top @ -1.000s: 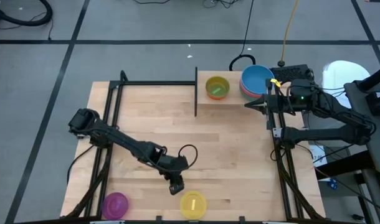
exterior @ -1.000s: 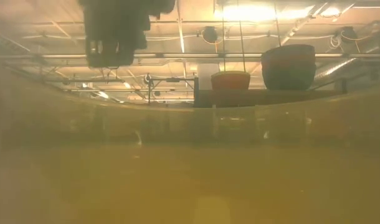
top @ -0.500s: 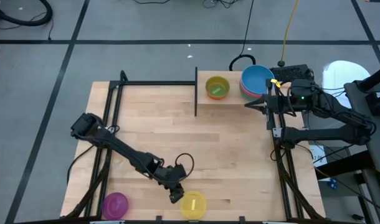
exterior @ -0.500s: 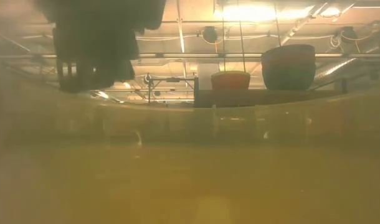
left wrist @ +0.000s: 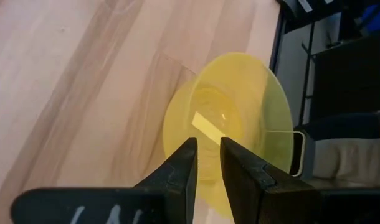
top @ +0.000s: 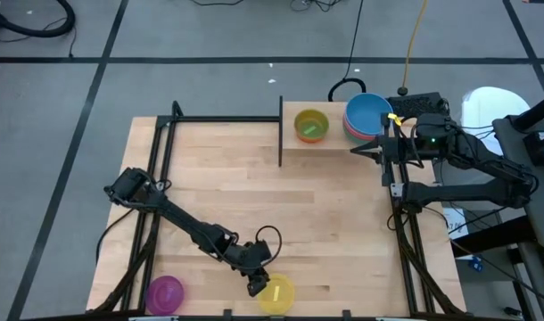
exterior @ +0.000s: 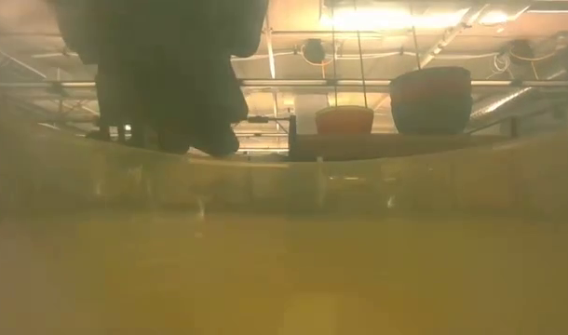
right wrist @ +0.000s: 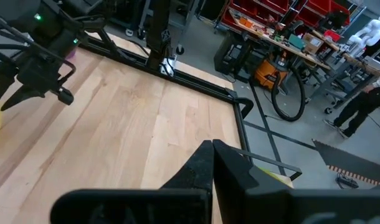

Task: Place and stack bowls onto a shelf
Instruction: Stack the yellow bowl inside the green bowl on the shelf

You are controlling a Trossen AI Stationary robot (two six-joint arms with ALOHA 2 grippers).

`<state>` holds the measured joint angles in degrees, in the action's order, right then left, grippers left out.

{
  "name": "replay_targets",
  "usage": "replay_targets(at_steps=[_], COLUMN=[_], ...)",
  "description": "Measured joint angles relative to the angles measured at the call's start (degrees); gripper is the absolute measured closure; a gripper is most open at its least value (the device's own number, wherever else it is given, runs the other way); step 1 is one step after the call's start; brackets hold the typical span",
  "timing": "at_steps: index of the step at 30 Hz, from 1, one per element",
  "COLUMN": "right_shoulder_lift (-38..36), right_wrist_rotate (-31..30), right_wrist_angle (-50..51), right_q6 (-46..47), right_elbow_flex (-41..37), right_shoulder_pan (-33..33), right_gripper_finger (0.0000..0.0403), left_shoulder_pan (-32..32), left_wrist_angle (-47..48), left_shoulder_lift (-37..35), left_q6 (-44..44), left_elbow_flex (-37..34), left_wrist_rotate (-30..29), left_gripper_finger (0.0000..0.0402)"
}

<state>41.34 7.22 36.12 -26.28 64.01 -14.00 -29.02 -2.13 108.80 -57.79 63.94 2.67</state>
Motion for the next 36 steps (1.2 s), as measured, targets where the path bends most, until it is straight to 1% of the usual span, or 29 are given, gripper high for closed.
replay_targets(at_steps=[14, 17, 19, 23, 26, 28, 36], right_shoulder_lift=[0.0, 0.0, 0.0, 0.2, 0.2, 0.2, 0.2], right_wrist_rotate=[0.0, 0.0, 0.0, 0.0, 0.0, 0.0, 0.0], right_wrist_angle=[0.2, 0.2, 0.2, 0.2, 0.2, 0.2, 0.6], right_q6=[0.0, 0.0, 0.0, 0.0, 0.0, 0.0, 0.1], right_elbow_flex=[0.0, 0.0, 0.0, 0.0, 0.0, 0.0, 0.0], right_shoulder_pan=[0.0, 0.0, 0.0, 0.0, 0.0, 0.0, 0.0], right_gripper_finger=[0.0403, 0.0403, 0.0403, 0.0403, 0.0403, 0.0403, 0.0403], left_shoulder_pan=[0.1, 0.2, 0.4, 0.4, 0.3, 0.2, 0.1], left_wrist_angle=[2.9, 2.6, 2.9, 10.1, 14.1, 15.0, 12.9], left_shoulder_lift=[0.0, -1.1, -1.4, -1.7, -1.8, -1.7, -0.7], left_q6=[1.1, 1.1, 1.4, 3.6, 2.8, 1.7, -1.3], left_elbow_flex=[0.0, 0.0, 1.4, 4.2, 4.2, 4.2, 4.3], left_wrist_rotate=[-0.3, -0.3, -0.3, -0.4, -0.4, -0.4, 0.0], left_gripper_finger=[0.0328, 0.0328, 0.0328, 0.0328, 0.0328, 0.0328, 0.0328])
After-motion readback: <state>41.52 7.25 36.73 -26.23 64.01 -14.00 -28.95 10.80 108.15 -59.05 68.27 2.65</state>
